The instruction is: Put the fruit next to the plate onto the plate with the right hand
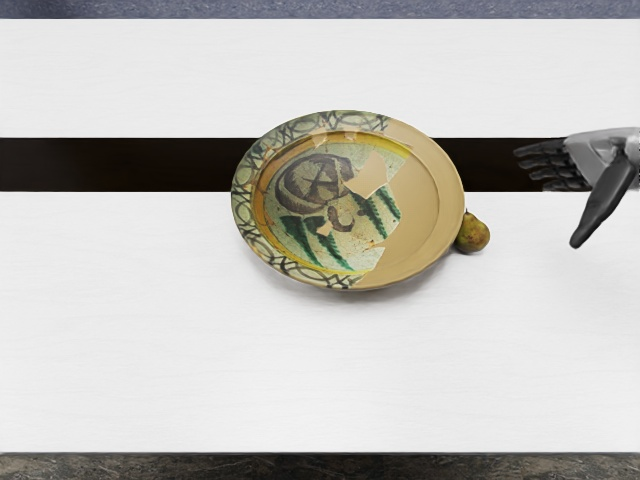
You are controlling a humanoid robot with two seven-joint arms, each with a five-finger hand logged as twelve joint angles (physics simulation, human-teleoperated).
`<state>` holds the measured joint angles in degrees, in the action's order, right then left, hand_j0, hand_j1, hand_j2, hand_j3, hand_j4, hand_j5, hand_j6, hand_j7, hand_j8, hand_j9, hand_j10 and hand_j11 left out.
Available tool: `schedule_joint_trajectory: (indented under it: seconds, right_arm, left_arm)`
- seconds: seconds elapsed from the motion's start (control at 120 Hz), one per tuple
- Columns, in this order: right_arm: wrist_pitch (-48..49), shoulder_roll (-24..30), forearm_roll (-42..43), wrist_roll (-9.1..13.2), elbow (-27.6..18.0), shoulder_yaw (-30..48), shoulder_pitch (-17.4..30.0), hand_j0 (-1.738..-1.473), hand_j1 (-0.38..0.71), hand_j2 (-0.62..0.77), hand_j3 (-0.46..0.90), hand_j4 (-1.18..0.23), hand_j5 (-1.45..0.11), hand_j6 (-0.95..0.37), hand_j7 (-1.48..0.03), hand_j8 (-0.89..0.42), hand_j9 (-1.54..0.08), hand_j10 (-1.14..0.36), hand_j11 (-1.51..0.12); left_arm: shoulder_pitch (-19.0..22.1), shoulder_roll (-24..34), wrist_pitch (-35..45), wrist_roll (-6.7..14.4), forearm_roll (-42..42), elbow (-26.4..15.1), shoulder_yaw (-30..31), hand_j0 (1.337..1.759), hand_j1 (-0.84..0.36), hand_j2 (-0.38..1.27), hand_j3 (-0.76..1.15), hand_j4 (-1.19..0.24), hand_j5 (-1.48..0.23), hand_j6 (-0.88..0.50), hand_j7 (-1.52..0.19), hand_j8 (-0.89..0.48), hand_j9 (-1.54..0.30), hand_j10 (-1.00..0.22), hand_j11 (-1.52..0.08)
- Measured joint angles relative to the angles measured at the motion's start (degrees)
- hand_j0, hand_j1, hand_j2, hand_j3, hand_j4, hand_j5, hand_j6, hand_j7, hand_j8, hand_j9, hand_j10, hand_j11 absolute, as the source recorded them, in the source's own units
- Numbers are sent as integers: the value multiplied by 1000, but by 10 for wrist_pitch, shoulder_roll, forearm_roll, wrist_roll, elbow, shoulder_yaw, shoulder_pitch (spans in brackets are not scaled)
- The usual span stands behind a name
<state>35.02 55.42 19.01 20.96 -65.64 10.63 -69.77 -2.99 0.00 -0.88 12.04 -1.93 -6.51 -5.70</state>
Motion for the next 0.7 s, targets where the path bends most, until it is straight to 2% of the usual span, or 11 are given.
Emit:
schedule_joint_trajectory:
  seconds: [0.425, 0.483, 0.617, 0.658, 0.7]
  right_arm:
    - [0, -11, -2, -5, 3, 21, 27, -1658, -349, 0, 0, -3, 0, -4, 0, -4, 0, -3, 0]
    - [-2, -8, -1, -43, -1, 21, 37, -1658, -349, 0, 0, -3, 0, -4, 0, -3, 0, -3, 0]
    - [-54, -16, 24, -197, -2, 19, 82, -1658, -349, 0, 0, -3, 0, -4, 0, -3, 0, -2, 0]
    - [-70, -21, 27, -228, 0, 19, 96, -1658, -349, 1, 0, -3, 0, -4, 0, -3, 0, -2, 0]
    - [-83, -27, 28, -249, 4, 20, 111, -1658, -349, 1, 0, -3, 0, -4, 0, -3, 0, -2, 0]
  left_arm:
    - [0, 0, 0, 0, 0, 0, 0, 1658, 331, 3, 0, -15, -19, -15, -19, -15, -19, -15, -19]
    - [0, 0, 0, 0, 0, 0, 0, 1658, 331, 3, 0, -15, -19, -15, -19, -15, -19, -15, -19]
    - [0, 0, 0, 0, 0, 0, 0, 1658, 332, 3, 0, -15, -19, -15, -19, -15, -19, -15, -19]
    - [0, 0, 0, 0, 0, 0, 0, 1658, 332, 3, 0, -15, -19, -15, -19, -15, -19, -15, -19]
    - [0, 0, 0, 0, 0, 0, 0, 1658, 331, 3, 0, -15, -19, -15, -19, -15, -19, -15, -19]
